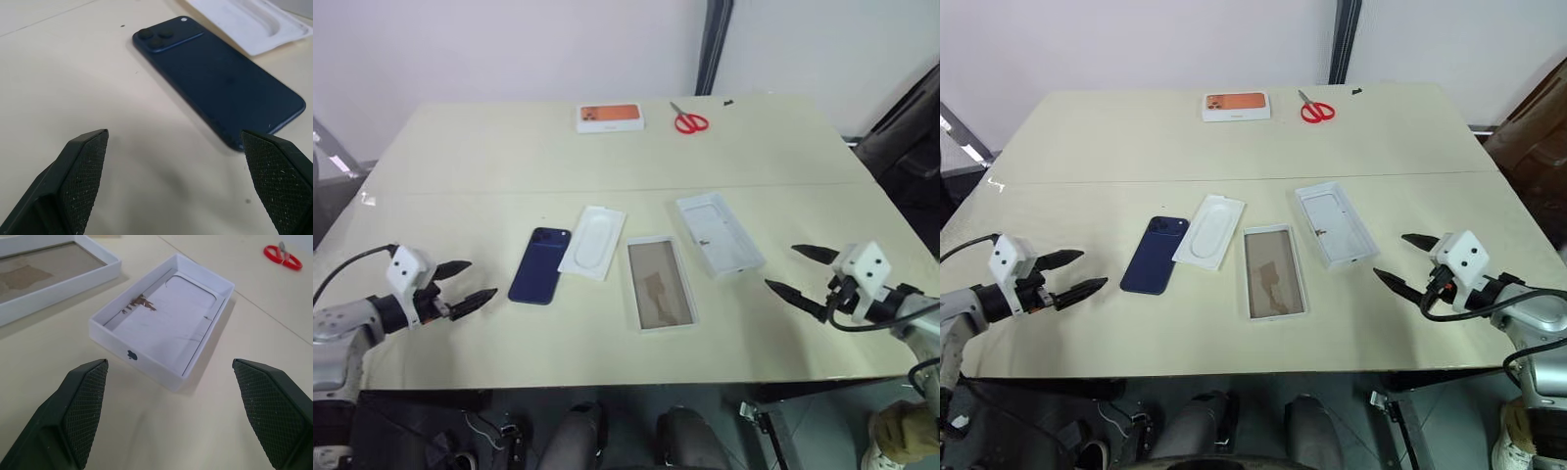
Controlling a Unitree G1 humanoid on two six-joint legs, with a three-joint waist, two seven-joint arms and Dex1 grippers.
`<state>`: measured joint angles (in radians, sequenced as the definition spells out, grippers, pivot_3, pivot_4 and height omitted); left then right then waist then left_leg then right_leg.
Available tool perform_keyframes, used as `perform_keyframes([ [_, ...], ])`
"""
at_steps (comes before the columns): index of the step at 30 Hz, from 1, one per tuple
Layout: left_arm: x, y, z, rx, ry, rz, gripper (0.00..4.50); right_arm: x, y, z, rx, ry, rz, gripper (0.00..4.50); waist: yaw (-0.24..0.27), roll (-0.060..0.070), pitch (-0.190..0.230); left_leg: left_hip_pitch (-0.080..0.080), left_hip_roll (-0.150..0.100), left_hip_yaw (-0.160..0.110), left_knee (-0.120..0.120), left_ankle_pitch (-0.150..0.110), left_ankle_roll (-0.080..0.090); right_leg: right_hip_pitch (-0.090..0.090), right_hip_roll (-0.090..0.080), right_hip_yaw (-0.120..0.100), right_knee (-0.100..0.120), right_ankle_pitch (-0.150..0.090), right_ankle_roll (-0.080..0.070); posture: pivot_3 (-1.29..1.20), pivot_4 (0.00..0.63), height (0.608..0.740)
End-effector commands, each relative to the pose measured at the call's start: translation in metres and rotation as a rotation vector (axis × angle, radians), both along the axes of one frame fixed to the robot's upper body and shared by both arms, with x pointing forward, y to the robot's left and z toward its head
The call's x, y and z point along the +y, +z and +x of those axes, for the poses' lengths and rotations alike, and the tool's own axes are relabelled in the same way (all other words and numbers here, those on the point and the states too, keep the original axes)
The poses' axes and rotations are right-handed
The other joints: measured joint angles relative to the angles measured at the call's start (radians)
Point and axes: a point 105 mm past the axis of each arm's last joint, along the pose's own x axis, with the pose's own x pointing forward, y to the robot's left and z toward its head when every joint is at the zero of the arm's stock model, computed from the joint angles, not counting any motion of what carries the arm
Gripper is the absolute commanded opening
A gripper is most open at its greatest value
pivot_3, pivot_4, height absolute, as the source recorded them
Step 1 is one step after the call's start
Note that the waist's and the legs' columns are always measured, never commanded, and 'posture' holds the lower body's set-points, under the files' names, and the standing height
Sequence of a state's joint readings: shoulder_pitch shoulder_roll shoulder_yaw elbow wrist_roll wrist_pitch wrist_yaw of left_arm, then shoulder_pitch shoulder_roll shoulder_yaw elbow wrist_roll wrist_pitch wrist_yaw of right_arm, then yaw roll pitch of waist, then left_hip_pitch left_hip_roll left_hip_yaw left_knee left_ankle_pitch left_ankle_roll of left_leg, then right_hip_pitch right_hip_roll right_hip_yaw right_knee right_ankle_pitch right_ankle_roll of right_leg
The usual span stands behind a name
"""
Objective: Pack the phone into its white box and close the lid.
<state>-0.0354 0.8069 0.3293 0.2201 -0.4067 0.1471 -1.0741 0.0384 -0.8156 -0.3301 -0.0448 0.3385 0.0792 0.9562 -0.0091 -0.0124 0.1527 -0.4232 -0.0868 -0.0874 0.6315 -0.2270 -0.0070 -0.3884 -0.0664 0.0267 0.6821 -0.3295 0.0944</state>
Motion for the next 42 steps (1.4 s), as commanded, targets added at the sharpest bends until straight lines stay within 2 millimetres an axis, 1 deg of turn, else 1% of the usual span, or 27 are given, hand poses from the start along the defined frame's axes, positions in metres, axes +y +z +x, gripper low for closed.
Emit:
perform_keyframes([
  [1, 0.000, 0.020, 0.000, -0.075, -0.012, 0.010, 4.50, -0.002, 0.016, 0.000, -0.050, 0.007, -0.014, 4.26, 0.000, 0.000, 0.000, 0.000, 0.000, 0.000, 0.000, 0.000, 0.000, 0.000, 0.000, 0.000, 0.000, 0.000, 0.000, 0.00, 0.150, 0.734],
  [4, -0.002, 0.022, 0.004, -0.081, -0.006, 0.013, 4.50, 0.002, 0.015, 0.002, -0.050, 0.018, -0.011, 4.26, -0.001, 0.000, 0.000, 0.000, 0.000, 0.000, 0.000, 0.000, 0.000, 0.000, 0.000, 0.000, 0.000, 0.000, 0.000, 0.00, 0.150, 0.734],
  [7, -0.004, 0.020, 0.004, -0.074, -0.017, 0.034, 4.50, 0.004, 0.015, 0.004, -0.052, 0.023, -0.008, 4.26, -0.002, 0.000, 0.000, 0.000, 0.000, 0.000, 0.000, 0.000, 0.000, 0.000, 0.000, 0.000, 0.000, 0.000, 0.000, 0.00, 0.150, 0.734],
  [13, -0.003, 0.023, 0.009, -0.092, -0.010, 0.052, 4.50, 0.007, 0.014, 0.005, -0.054, 0.030, -0.004, 4.26, -0.001, 0.000, 0.000, 0.000, 0.000, 0.000, 0.000, 0.000, 0.000, 0.000, 0.000, 0.000, 0.000, 0.000, 0.000, 0.00, 0.150, 0.734],
  [17, -0.008, 0.027, 0.013, -0.101, -0.017, 0.039, 4.50, 0.009, 0.013, 0.006, -0.054, 0.033, -0.002, 4.26, -0.001, 0.000, 0.000, 0.000, 0.000, 0.000, 0.000, 0.000, 0.000, 0.000, 0.000, 0.000, 0.000, 0.000, 0.000, 0.00, 0.150, 0.734],
  [21, -0.011, 0.027, 0.017, -0.093, -0.016, 0.035, 4.50, 0.012, 0.013, 0.007, -0.056, 0.038, 0.000, 4.26, -0.002, 0.000, 0.000, 0.000, 0.000, 0.000, 0.000, 0.000, 0.000, 0.000, 0.000, 0.000, 0.000, 0.000, 0.000, 0.00, 0.150, 0.734],
  [32, -0.026, 0.031, 0.030, -0.085, -0.023, -0.004, 4.50, 0.029, 0.021, 0.014, -0.091, 0.079, 0.013, 4.26, -0.003, 0.000, 0.000, 0.000, 0.000, 0.000, 0.000, 0.000, 0.000, -0.001, 0.000, 0.000, 0.000, 0.000, 0.000, 0.00, 0.150, 0.734],
  [35, -0.036, 0.037, 0.036, -0.076, -0.023, -0.049, 4.50, 0.034, 0.021, 0.017, -0.094, 0.088, 0.018, 4.26, 0.000, 0.000, 0.000, 0.000, 0.000, 0.000, 0.000, 0.000, 0.000, 0.000, 0.000, 0.000, 0.000, 0.000, 0.000, 0.00, 0.150, 0.734],
  [39, -0.056, 0.036, 0.052, -0.003, -0.023, -0.132, 4.50, 0.043, 0.017, 0.022, -0.092, 0.109, 0.029, 4.26, 0.001, 0.000, 0.000, 0.000, 0.000, 0.000, 0.001, 0.000, 0.000, 0.000, 0.000, 0.000, 0.000, 0.000, 0.000, 0.00, 0.150, 0.734],
  [42, -0.072, 0.040, 0.063, 0.045, -0.032, -0.228, 4.50, 0.050, 0.018, 0.025, -0.102, 0.128, 0.028, 4.26, -0.002, 0.000, 0.000, 0.000, 0.000, 0.000, 0.001, 0.000, 0.000, -0.001, 0.000, 0.000, 0.001, 0.000, 0.000, 0.00, 0.150, 0.734],
])
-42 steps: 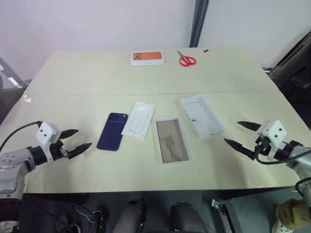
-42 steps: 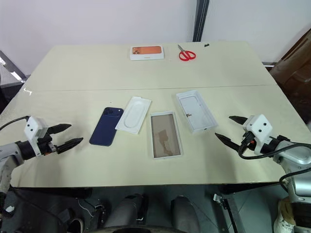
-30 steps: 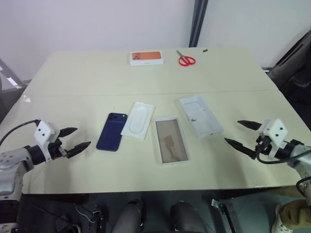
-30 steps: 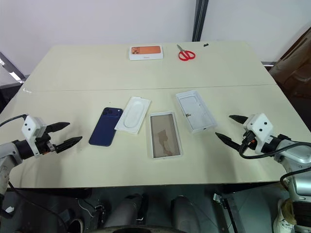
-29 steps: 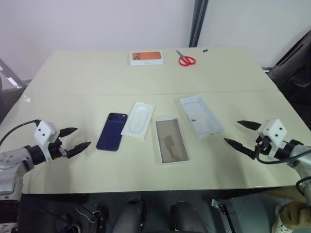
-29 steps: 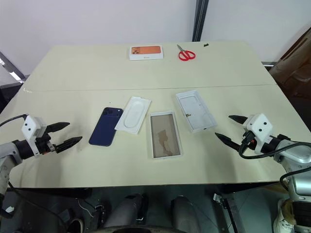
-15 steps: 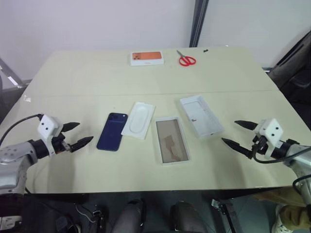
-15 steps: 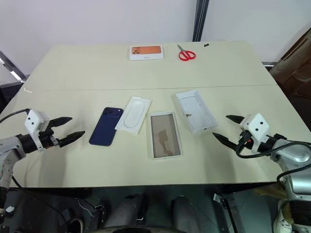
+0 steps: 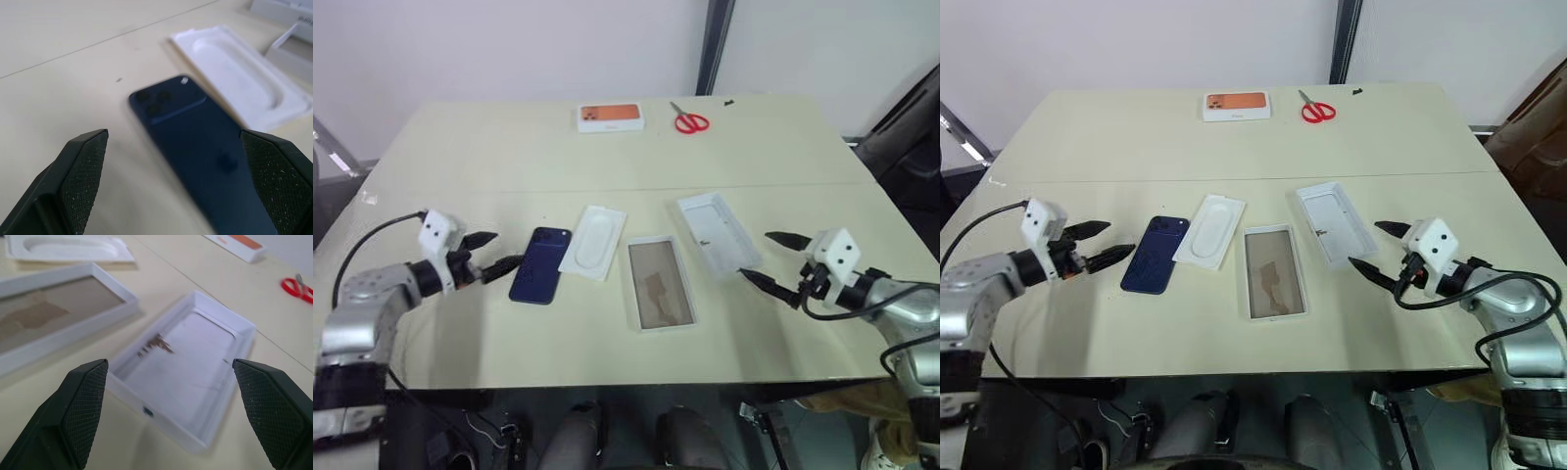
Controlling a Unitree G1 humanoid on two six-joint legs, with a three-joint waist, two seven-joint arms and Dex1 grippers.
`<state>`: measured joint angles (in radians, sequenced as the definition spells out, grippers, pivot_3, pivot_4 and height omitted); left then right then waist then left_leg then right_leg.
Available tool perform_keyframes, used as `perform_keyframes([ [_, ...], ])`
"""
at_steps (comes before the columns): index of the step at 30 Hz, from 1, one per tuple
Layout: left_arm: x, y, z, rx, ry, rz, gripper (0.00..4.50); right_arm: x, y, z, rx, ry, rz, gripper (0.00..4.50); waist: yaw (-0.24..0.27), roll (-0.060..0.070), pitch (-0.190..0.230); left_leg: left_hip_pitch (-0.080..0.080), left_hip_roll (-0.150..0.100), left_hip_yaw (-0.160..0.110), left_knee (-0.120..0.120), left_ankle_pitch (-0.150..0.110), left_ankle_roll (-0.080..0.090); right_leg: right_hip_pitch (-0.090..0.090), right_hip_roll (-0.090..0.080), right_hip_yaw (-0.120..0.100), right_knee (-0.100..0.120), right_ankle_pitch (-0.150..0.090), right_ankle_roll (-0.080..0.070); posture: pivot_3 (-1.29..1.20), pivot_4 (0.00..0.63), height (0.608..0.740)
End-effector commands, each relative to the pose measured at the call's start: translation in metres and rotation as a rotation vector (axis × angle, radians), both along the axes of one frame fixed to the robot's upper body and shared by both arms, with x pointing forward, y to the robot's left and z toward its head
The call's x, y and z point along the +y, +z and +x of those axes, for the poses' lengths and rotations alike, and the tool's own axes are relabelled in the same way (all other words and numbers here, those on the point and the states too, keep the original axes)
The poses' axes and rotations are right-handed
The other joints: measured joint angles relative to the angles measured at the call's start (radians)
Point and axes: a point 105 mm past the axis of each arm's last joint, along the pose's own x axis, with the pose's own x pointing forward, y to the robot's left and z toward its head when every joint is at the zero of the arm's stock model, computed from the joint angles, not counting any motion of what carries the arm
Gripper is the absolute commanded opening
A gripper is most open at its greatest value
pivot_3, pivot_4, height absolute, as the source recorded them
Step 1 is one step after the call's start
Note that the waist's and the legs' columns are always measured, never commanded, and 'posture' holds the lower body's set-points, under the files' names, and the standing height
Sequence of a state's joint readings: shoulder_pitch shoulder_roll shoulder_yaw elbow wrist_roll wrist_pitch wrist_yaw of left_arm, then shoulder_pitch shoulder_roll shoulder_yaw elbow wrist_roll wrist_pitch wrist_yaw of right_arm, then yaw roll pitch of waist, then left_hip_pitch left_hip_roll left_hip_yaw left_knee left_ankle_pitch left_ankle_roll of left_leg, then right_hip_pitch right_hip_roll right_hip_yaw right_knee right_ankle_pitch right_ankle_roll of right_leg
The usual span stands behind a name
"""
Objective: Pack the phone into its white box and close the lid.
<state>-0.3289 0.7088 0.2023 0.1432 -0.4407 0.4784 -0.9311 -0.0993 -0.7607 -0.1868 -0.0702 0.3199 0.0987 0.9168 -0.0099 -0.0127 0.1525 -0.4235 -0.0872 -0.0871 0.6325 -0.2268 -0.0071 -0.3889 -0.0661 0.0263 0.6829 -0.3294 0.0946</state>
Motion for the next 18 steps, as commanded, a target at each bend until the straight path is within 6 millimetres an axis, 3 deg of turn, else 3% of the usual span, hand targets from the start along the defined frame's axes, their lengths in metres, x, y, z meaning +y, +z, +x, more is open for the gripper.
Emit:
perform_keyframes([
  [1, -0.019, 0.008, 0.008, 0.060, -0.033, -0.096, 4.50, 0.009, 0.014, 0.004, -0.063, 0.024, 0.002, 4.26, -0.002, 0.000, 0.000, 0.000, 0.000, 0.000, 0.000, 0.000, 0.000, 0.000, 0.000, 0.000, 0.000, 0.000, 0.000, 0.00, 0.150, 0.734],
  [5, -0.033, -0.003, 0.013, 0.209, -0.050, -0.143, 4.50, 0.015, 0.015, 0.006, -0.070, 0.031, 0.009, 4.26, -0.003, 0.000, 0.000, 0.000, 0.000, 0.000, 0.000, 0.000, 0.000, -0.001, 0.001, 0.000, 0.001, 0.000, 0.000, 0.00, 0.150, 0.734],
  [11, -0.054, 0.000, 0.011, 0.361, -0.114, -0.288, 4.50, 0.015, 0.011, 0.003, -0.067, 0.022, 0.013, 4.26, -0.001, 0.000, 0.000, 0.000, 0.000, 0.000, 0.001, 0.001, -0.001, 0.000, 0.001, 0.000, 0.001, 0.000, 0.000, 0.00, 0.150, 0.734],
  [18, -0.068, -0.016, 0.013, 0.470, -0.109, -0.276, 4.50, 0.015, 0.011, 0.003, -0.074, 0.009, 0.016, 4.26, -0.002, 0.000, 0.000, 0.000, 0.000, 0.000, 0.001, 0.002, -0.002, -0.001, 0.001, 0.000, 0.001, 0.000, 0.000, 0.00, 0.150, 0.734],
])
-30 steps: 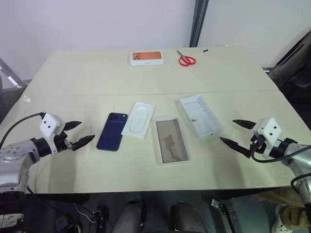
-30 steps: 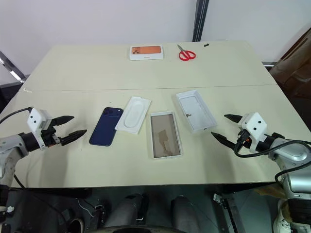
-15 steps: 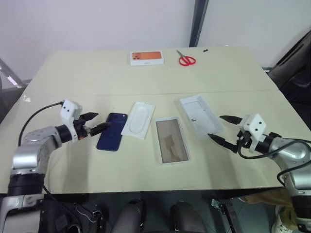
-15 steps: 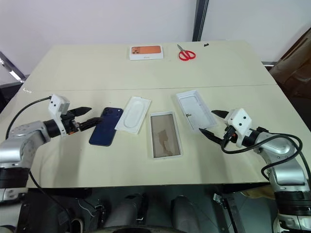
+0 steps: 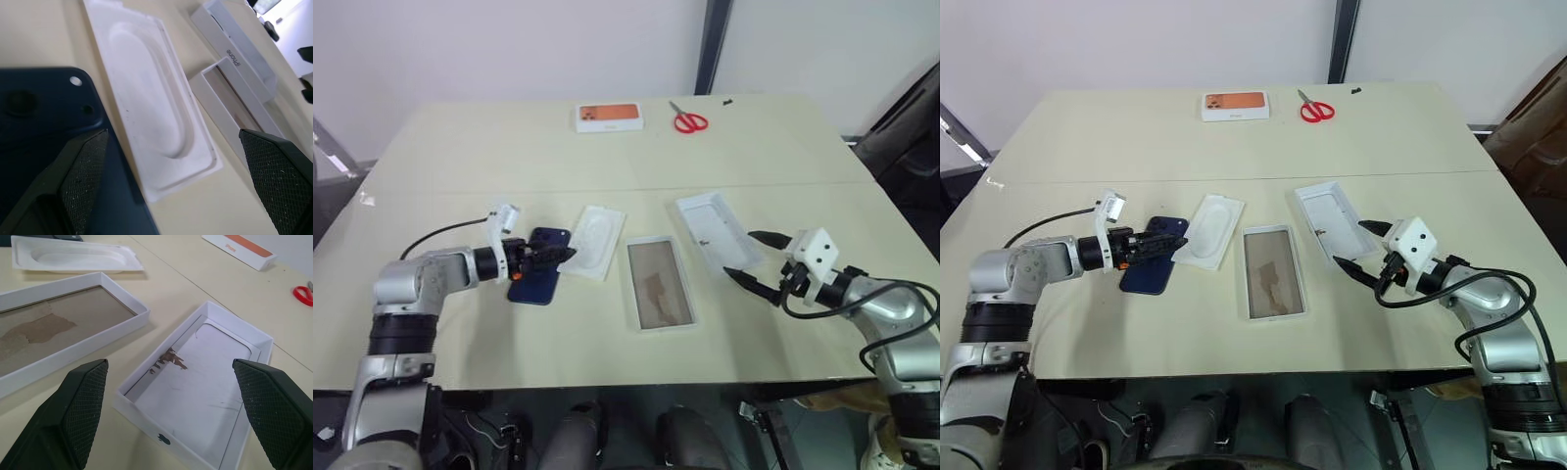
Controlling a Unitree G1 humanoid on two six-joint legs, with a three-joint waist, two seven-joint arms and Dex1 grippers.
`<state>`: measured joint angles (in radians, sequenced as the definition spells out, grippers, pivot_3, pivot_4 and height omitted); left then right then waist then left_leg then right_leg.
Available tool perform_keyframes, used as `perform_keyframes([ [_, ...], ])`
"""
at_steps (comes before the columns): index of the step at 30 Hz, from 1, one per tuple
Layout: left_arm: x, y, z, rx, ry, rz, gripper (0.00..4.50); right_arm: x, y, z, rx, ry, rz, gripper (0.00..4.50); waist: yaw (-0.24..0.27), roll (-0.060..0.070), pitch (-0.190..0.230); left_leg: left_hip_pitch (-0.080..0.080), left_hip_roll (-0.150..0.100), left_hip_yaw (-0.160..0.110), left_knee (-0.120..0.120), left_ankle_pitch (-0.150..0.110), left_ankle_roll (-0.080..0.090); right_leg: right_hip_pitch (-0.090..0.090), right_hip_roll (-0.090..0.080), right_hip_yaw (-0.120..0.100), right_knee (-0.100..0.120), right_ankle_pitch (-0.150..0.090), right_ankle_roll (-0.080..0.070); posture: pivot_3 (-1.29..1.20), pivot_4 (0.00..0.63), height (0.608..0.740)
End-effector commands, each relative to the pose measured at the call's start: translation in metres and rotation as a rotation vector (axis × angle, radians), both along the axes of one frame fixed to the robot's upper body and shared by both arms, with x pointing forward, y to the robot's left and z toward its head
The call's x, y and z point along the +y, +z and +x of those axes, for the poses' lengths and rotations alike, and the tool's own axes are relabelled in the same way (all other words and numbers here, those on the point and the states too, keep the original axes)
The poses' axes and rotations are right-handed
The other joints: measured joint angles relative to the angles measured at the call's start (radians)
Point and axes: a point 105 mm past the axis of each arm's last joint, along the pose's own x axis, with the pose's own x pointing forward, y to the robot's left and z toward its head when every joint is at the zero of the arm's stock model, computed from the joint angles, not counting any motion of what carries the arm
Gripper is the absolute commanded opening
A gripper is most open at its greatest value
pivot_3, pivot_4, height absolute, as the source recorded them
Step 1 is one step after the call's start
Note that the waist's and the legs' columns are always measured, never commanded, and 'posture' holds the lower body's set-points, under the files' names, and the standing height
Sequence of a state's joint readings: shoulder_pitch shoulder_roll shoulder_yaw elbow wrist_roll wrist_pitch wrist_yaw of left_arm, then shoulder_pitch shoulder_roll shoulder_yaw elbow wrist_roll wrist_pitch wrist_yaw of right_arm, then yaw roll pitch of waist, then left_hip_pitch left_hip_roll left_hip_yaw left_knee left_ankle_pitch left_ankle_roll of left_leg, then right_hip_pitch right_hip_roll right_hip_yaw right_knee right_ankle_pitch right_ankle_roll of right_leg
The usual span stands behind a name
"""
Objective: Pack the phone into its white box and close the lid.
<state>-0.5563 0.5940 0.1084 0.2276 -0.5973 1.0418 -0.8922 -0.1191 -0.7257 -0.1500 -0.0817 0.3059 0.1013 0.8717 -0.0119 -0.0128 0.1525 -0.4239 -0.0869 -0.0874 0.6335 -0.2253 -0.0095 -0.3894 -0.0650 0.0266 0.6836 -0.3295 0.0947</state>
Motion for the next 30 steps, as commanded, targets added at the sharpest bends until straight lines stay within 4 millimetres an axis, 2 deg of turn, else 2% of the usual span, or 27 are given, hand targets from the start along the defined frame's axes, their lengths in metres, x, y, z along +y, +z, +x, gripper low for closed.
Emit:
perform_keyframes([
  [1, -0.002, -0.002, 0.005, 0.017, 0.014, 0.022, 4.50, 0.003, 0.013, -0.002, -0.058, 0.007, -0.007, 4.26, 0.000, 0.000, 0.000, 0.000, 0.000, 0.000, 0.000, 0.000, 0.000, 0.000, 0.000, 0.000, 0.000, 0.000, 0.000, 0.00, 0.150, 0.734],
  [6, -0.004, -0.009, 0.007, 0.064, 0.026, 0.044, 4.50, 0.002, 0.013, -0.002, -0.061, -0.001, -0.009, 4.26, 0.001, 0.000, 0.000, 0.000, 0.000, 0.000, 0.000, 0.000, -0.001, 0.000, 0.000, 0.000, 0.000, 0.000, 0.000, 0.00, 0.150, 0.734],
  [11, -0.021, -0.010, 0.006, 0.129, -0.010, -0.009, 4.50, 0.004, 0.014, 0.000, -0.068, -0.001, -0.004, 4.26, 0.004, 0.000, 0.000, 0.000, 0.000, 0.000, 0.001, 0.000, -0.001, 0.001, 0.000, 0.000, 0.000, 0.000, 0.000, 0.00, 0.150, 0.734],
  [16, -0.029, -0.013, 0.002, 0.143, -0.042, -0.006, 4.50, 0.006, 0.015, 0.001, -0.076, -0.001, 0.001, 4.26, 0.000, 0.000, -0.001, 0.000, 0.000, 0.000, 0.001, 0.002, -0.003, 0.001, 0.000, 0.000, 0.000, 0.000, 0.000, 0.00, 0.150, 0.734],
  [30, -0.018, -0.010, 0.011, 0.170, 0.056, -0.009, 4.50, 0.004, 0.014, 0.002, -0.079, -0.012, -0.001, 4.26, -0.001, 0.000, -0.001, 0.001, 0.000, 0.000, 0.000, 0.002, -0.003, 0.001, 0.000, 0.000, 0.001, 0.000, 0.000, 0.00, 0.150, 0.734],
])
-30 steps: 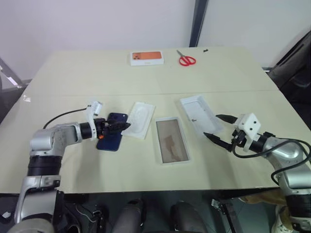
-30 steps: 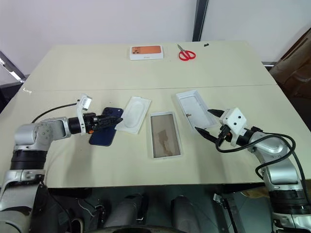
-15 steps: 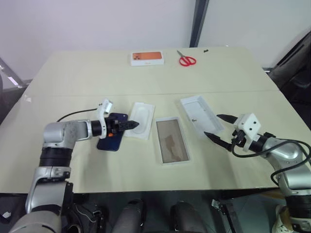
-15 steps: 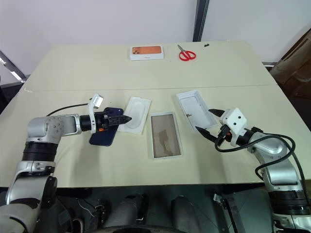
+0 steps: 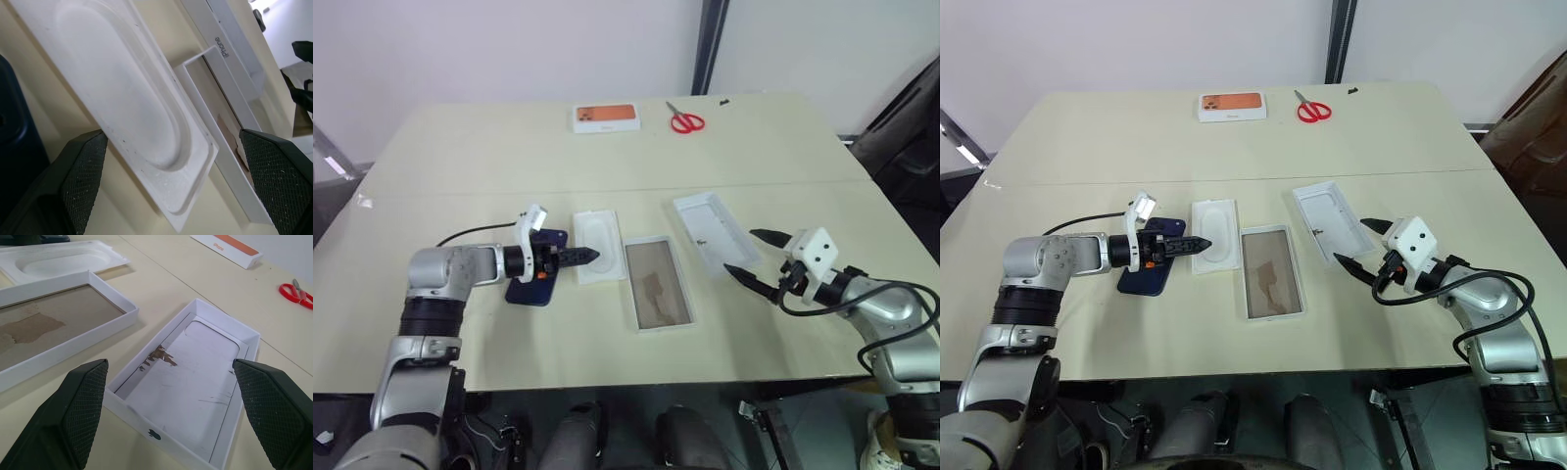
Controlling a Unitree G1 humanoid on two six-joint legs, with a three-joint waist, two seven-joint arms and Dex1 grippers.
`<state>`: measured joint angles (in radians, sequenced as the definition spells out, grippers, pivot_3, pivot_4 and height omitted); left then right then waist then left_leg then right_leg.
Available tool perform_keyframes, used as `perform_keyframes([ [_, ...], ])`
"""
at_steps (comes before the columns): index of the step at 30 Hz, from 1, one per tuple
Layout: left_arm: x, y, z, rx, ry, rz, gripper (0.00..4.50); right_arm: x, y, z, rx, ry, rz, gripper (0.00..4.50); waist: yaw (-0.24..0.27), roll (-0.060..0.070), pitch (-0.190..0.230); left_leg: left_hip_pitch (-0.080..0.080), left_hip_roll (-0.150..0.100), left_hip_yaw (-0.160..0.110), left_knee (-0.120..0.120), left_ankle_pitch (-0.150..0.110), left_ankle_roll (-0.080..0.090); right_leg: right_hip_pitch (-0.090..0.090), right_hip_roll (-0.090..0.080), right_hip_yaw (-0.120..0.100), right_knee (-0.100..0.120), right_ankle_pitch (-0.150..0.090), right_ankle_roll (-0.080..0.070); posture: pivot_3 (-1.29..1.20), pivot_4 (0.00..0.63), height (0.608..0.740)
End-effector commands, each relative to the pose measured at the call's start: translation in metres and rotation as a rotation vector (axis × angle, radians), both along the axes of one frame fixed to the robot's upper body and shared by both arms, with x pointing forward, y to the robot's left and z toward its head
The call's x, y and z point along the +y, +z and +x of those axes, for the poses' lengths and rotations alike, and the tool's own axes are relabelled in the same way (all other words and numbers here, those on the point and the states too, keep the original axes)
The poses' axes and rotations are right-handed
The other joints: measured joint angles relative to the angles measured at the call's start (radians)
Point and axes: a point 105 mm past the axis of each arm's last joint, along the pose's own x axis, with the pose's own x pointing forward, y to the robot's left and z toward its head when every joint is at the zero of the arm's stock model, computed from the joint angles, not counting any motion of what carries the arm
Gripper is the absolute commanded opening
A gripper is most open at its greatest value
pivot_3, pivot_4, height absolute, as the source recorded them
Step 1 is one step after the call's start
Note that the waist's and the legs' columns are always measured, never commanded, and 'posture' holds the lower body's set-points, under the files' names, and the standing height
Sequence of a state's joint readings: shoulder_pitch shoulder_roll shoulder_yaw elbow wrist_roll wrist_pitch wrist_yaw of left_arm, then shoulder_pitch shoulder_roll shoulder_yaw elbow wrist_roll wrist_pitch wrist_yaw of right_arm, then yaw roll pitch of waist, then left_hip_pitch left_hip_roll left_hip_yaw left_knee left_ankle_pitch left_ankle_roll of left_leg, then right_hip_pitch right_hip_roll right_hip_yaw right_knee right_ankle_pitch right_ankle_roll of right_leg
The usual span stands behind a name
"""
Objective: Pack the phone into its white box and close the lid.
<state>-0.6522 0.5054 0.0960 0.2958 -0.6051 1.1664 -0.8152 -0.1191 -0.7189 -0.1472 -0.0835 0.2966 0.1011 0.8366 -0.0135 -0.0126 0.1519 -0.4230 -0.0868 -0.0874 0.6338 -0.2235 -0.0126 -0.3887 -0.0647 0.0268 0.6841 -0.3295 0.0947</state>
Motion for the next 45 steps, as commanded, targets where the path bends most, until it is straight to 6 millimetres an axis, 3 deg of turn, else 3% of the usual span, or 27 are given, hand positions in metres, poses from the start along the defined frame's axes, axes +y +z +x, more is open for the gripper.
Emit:
perform_keyframes([
  [1, 0.010, -0.007, 0.003, 0.063, 0.074, 0.042, 4.50, 0.005, 0.014, 0.000, -0.066, 0.017, -0.003, 4.26, 0.001, 0.000, 0.000, 0.000, 0.000, 0.000, 0.000, 0.000, 0.000, 0.000, 0.000, 0.000, 0.000, 0.000, 0.000, 0.00, 0.150, 0.734],
  [9, -0.003, -0.011, -0.002, 0.160, 0.058, -0.009, 4.50, 0.008, 0.014, 0.000, -0.072, 0.019, -0.001, 4.26, 0.001, 0.000, 0.000, 0.000, 0.000, 0.000, 0.000, 0.000, 0.000, 0.000, 0.000, 0.000, 0.000, 0.000, 0.000, 0.00, 0.150, 0.734],
  [12, -0.004, -0.016, -0.002, 0.174, 0.063, 0.004, 3.23, 0.008, 0.016, 0.001, -0.076, 0.018, -0.001, 4.32, 0.001, 0.000, 0.000, 0.000, 0.000, 0.000, 0.000, 0.000, 0.000, 0.000, 0.000, 0.000, 0.000, 0.000, 0.000, 0.00, 0.150, 0.734],
  [18, -0.002, -0.016, -0.004, 0.176, 0.068, 0.010, 0.15, 0.007, 0.015, -0.001, -0.075, 0.015, -0.002, 4.32, 0.004, 0.000, 0.000, -0.001, 0.000, 0.000, 0.001, 0.000, -0.001, 0.000, 0.000, 0.000, 0.000, 0.000, 0.000, 0.00, 0.150, 0.734],
  [30, 0.002, -0.016, -0.003, 0.206, 0.091, -0.015, 0.06, 0.014, 0.016, -0.004, -0.062, 0.047, 0.004, 4.32, 0.002, 0.000, 0.000, 0.000, 0.000, 0.000, 0.001, 0.000, -0.001, 0.000, 0.000, 0.000, 0.000, 0.000, 0.000, 0.00, 0.150, 0.734],
  [33, 0.004, -0.008, -0.002, 0.211, 0.102, -0.066, 0.06, 0.029, 0.017, -0.015, 0.014, 0.135, 0.065, 4.32, 0.002, 0.000, 0.000, 0.000, 0.000, 0.000, 0.001, 0.000, -0.001, 0.000, 0.000, 0.000, 0.000, 0.000, 0.000, 0.00, 0.150, 0.734],
  [39, 0.010, 0.014, 0.005, 0.156, 0.133, -0.146, 0.06, 0.090, 0.011, -0.048, 0.156, 0.417, 0.101, 4.32, 0.000, -0.001, 0.000, -0.001, 0.000, -0.001, 0.000, 0.000, 0.000, -0.001, 0.000, 0.000, 0.000, 0.000, 0.000, 0.00, 0.150, 0.734],
  [45, 0.008, 0.021, 0.005, 0.163, 0.127, -0.182, 0.06, 0.109, -0.018, -0.052, 0.277, 0.569, -0.032, 4.32, 0.004, -0.001, 0.000, -0.002, -0.001, -0.001, 0.003, 0.000, 0.000, -0.001, -0.001, -0.001, 0.000, 0.000, 0.000, 0.00, 0.150, 0.734],
])
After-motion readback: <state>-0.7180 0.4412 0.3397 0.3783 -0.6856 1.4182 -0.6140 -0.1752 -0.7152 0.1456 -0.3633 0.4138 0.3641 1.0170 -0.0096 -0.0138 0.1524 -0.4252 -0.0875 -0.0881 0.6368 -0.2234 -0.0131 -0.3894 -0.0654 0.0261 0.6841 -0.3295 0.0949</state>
